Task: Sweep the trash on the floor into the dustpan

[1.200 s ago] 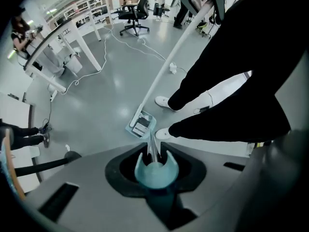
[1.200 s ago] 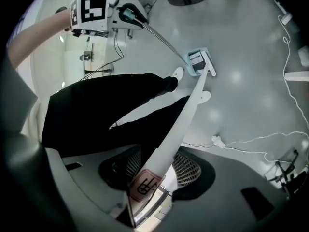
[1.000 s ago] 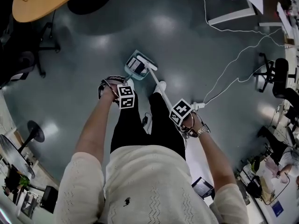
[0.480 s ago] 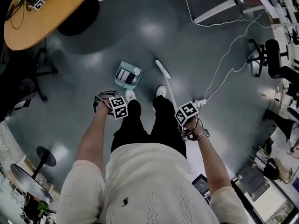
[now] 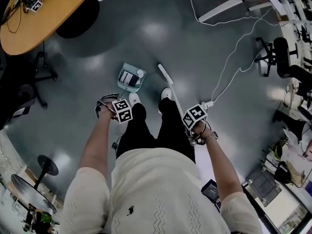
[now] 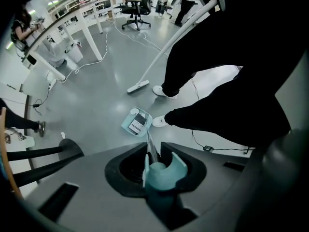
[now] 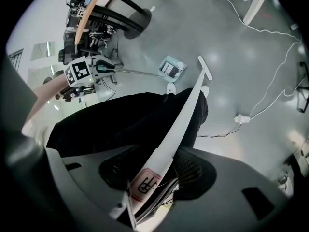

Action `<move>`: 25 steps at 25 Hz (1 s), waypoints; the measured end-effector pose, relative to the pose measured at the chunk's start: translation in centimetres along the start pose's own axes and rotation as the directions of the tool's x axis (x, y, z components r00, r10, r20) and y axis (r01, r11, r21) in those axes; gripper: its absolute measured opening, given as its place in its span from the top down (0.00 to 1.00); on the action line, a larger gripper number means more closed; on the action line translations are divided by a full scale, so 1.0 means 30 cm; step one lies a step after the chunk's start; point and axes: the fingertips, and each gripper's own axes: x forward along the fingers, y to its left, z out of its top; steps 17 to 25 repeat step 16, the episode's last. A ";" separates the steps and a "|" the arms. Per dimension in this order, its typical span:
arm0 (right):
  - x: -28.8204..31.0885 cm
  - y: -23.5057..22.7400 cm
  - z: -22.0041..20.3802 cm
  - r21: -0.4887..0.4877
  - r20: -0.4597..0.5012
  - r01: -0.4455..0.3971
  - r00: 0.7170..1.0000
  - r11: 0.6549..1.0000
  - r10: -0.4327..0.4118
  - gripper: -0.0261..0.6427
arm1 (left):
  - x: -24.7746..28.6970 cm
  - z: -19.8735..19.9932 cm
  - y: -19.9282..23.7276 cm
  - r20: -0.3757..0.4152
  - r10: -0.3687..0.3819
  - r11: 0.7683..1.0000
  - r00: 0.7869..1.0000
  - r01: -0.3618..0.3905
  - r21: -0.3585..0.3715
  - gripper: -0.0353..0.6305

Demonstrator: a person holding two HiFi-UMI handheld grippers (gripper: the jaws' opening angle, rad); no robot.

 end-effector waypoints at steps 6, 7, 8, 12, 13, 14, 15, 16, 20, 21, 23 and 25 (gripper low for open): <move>-0.013 -0.007 0.009 -0.078 -0.017 0.083 0.996 0.993 -0.084 0.66 | 0.002 -0.004 0.007 -0.008 0.007 1.000 1.000 -0.008 -0.012 0.81; -0.015 -0.006 0.012 -0.089 -0.021 0.093 0.995 0.992 -0.095 0.66 | 0.002 -0.005 0.010 -0.008 0.009 1.000 1.000 -0.009 -0.015 0.81; -0.015 -0.005 0.015 -0.097 -0.026 0.099 0.994 0.990 -0.102 0.66 | 0.002 -0.007 0.013 -0.009 0.009 1.000 1.000 -0.009 -0.018 0.81; -0.016 -0.006 0.016 -0.112 -0.043 0.108 0.993 0.988 -0.114 0.66 | 0.006 -0.012 0.020 -0.009 0.004 0.999 1.000 -0.005 -0.040 0.81; -0.015 -0.006 0.019 -0.113 -0.046 0.110 0.992 0.987 -0.116 0.66 | 0.007 -0.013 0.023 -0.008 0.003 0.999 1.000 -0.004 -0.046 0.81; -0.014 -0.006 0.022 -0.114 -0.050 0.113 0.992 0.987 -0.119 0.66 | 0.009 -0.016 0.025 -0.008 0.003 0.999 1.000 -0.003 -0.050 0.81; -0.012 -0.006 0.025 -0.115 -0.053 0.116 0.991 0.987 -0.123 0.66 | 0.010 -0.019 0.026 -0.008 0.002 0.998 1.000 -0.003 -0.055 0.81; -0.010 -0.006 0.028 -0.117 -0.056 0.119 0.990 0.986 -0.126 0.66 | 0.012 -0.023 0.027 -0.008 0.001 0.998 1.000 -0.002 -0.059 0.81; -0.010 -0.006 0.028 -0.117 -0.056 0.119 0.990 0.986 -0.126 0.66 | 0.012 -0.023 0.027 -0.008 0.001 0.998 1.000 -0.002 -0.059 0.81; -0.010 -0.006 0.028 -0.117 -0.056 0.119 0.990 0.986 -0.126 0.66 | 0.012 -0.023 0.027 -0.008 0.001 0.998 1.000 -0.002 -0.059 0.81; -0.010 -0.006 0.028 -0.117 -0.056 0.119 0.990 0.986 -0.126 0.66 | 0.012 -0.023 0.027 -0.008 0.001 0.998 1.000 -0.002 -0.059 0.81; -0.010 -0.006 0.028 -0.117 -0.056 0.119 0.990 0.986 -0.126 0.66 | 0.012 -0.023 0.027 -0.008 0.001 0.998 1.000 -0.002 -0.059 0.81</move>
